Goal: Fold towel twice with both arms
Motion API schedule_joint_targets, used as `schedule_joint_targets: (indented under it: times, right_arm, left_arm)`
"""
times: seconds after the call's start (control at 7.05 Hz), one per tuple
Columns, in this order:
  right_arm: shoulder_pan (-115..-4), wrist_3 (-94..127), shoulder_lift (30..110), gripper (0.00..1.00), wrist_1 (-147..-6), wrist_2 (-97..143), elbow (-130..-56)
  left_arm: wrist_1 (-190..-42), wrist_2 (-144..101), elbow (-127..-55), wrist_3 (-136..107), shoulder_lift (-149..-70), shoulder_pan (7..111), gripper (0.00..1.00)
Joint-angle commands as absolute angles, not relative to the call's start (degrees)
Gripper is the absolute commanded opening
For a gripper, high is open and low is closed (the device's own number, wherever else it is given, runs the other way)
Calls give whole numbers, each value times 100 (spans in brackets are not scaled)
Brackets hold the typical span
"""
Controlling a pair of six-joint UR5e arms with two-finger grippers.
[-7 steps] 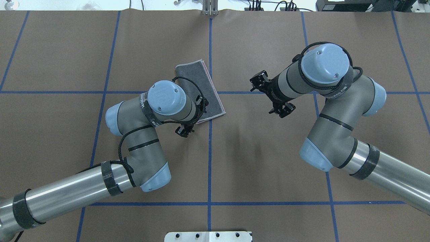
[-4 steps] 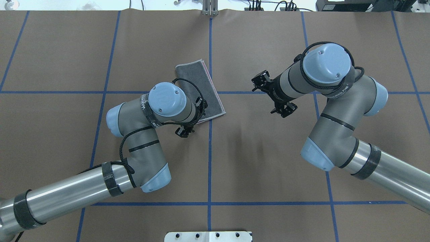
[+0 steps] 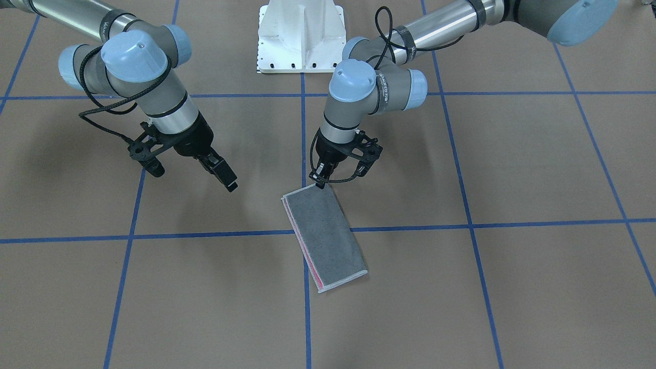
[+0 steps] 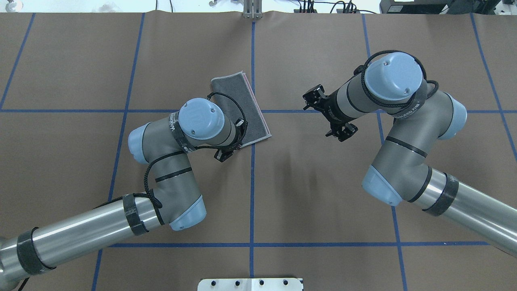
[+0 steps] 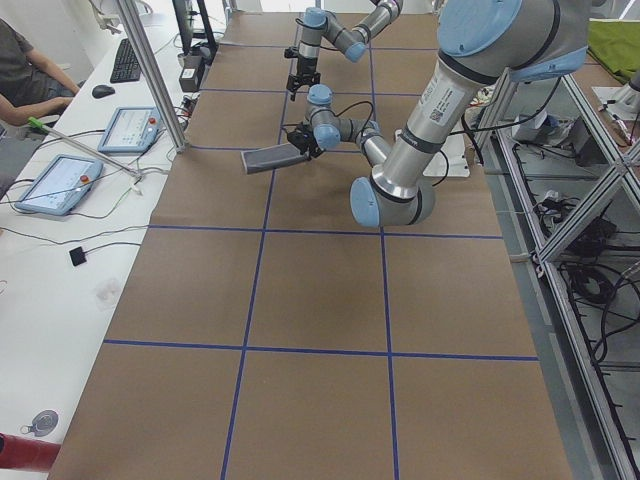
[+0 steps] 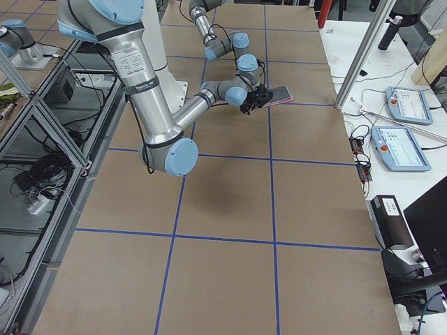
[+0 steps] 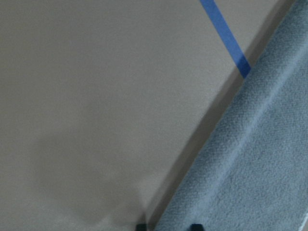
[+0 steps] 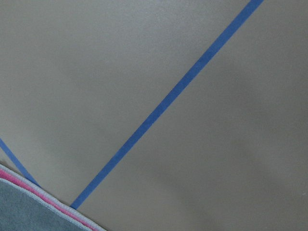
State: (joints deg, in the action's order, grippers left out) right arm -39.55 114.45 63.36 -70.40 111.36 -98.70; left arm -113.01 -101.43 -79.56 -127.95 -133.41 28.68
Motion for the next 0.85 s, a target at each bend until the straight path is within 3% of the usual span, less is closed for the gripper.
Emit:
schedule_joint_targets:
  times: [0.0,0.71]
  right_arm:
    - [-3955,11461,6337,100,-7049,11136,-9888]
    - [-3955,11461,6328,100,-7049,11153,-9905]
  left_arm:
    - [-11294,-10143,-8093,-12788,-13350,2900,0]
    - [-11224,-10152,-9630,-12814,-12430,2349,0]
